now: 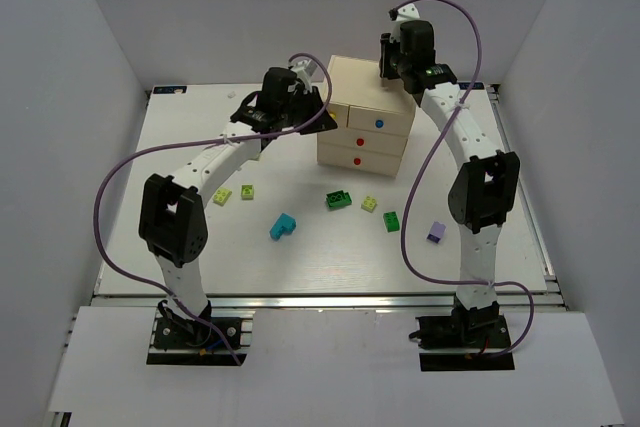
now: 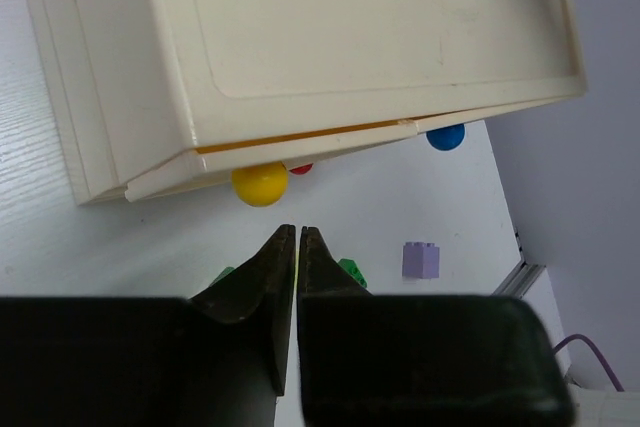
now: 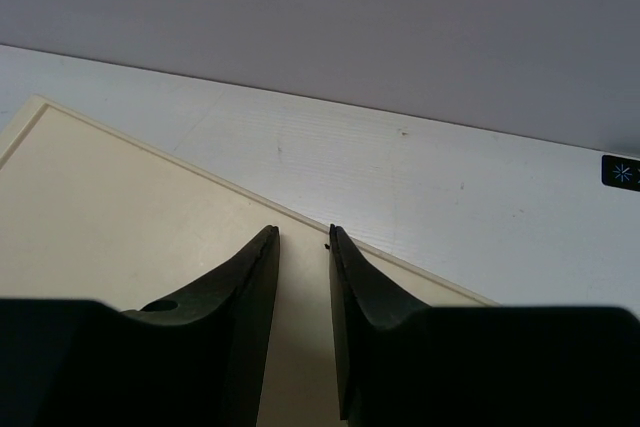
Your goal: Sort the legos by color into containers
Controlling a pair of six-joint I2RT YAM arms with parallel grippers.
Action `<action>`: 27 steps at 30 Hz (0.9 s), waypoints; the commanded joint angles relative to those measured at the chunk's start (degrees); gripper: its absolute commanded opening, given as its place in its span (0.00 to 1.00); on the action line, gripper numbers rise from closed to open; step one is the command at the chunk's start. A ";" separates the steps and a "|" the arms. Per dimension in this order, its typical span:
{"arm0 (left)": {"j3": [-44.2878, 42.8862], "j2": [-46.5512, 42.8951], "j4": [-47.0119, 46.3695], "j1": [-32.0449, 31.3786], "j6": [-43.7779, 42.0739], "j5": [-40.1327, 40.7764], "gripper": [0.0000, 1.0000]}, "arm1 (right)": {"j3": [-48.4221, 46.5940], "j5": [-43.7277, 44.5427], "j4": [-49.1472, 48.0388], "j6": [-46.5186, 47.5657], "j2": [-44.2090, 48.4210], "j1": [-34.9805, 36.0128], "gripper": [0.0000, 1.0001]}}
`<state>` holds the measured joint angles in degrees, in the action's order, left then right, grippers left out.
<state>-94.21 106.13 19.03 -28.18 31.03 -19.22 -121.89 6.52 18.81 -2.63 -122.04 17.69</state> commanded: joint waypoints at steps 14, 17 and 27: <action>5.53 -8.65 -0.48 0.15 -2.72 6.56 0.25 | 11.05 -2.74 9.49 -0.27 1.27 -1.08 0.32; 5.97 -9.44 -0.74 -0.47 -3.60 7.79 0.34 | 13.33 -3.97 9.23 -0.18 3.29 -0.91 0.33; 8.26 -11.29 -1.71 -0.47 -4.22 6.57 0.56 | 17.47 -18.19 8.70 2.37 12.33 -0.99 0.68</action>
<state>-86.83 98.54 17.96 -28.36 27.70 -12.56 -107.48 -4.10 16.21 -1.02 -111.22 16.88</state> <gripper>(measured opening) 0.559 0.649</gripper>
